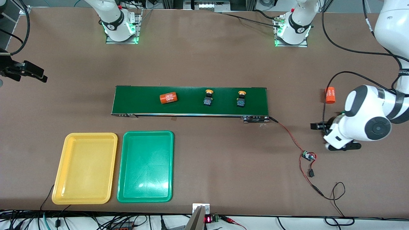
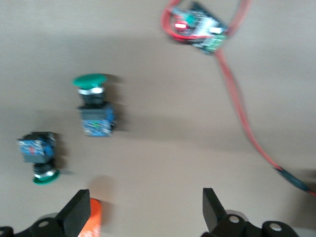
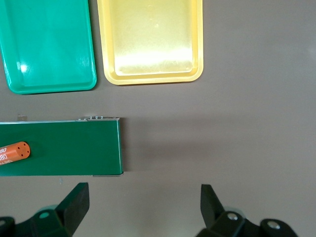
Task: Sort buttons by color to trays
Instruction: 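Grasp a green-cap button with the left gripper and carry it to the belt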
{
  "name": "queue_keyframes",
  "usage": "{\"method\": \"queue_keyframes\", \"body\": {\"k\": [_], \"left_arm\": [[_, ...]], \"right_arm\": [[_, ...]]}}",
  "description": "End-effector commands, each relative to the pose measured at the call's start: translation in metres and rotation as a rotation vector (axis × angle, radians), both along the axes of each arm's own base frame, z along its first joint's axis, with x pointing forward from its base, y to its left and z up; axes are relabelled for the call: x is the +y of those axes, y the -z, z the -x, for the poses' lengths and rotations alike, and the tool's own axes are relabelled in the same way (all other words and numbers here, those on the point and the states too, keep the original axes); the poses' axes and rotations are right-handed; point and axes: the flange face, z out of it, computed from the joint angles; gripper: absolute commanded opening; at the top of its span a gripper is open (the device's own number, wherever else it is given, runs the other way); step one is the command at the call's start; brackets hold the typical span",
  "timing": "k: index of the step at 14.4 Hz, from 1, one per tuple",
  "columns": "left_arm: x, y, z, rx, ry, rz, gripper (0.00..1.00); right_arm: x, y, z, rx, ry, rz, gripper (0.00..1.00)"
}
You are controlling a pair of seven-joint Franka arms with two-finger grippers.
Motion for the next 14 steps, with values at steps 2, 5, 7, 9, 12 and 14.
{"method": "queue_keyframes", "body": {"k": [2, 5, 7, 9, 12, 14], "left_arm": [[0.030, 0.026, -0.006, -0.042, 0.054, -0.045, 1.00], [0.053, 0.070, 0.009, -0.118, 0.071, 0.028, 1.00], [0.065, 0.093, 0.015, -0.187, 0.084, 0.032, 1.00], [0.064, 0.099, 0.020, -0.180, 0.095, 0.028, 1.00], [0.067, 0.109, 0.030, -0.155, 0.092, 0.035, 0.77], [0.066, 0.107, 0.031, -0.147, 0.097, 0.031, 0.41]], "right_arm": [[0.001, 0.001, -0.012, -0.078, 0.001, -0.008, 1.00], [-0.001, 0.002, -0.010, -0.066, 0.001, -0.011, 1.00], [-0.006, 0.003, -0.010, -0.065, 0.010, -0.009, 1.00], [-0.012, 0.003, -0.009, -0.065, 0.022, -0.010, 1.00], [-0.004, 0.003, -0.007, -0.036, -0.014, 0.003, 1.00], [0.015, 0.007, -0.012, -0.028, -0.029, -0.002, 1.00]]}}
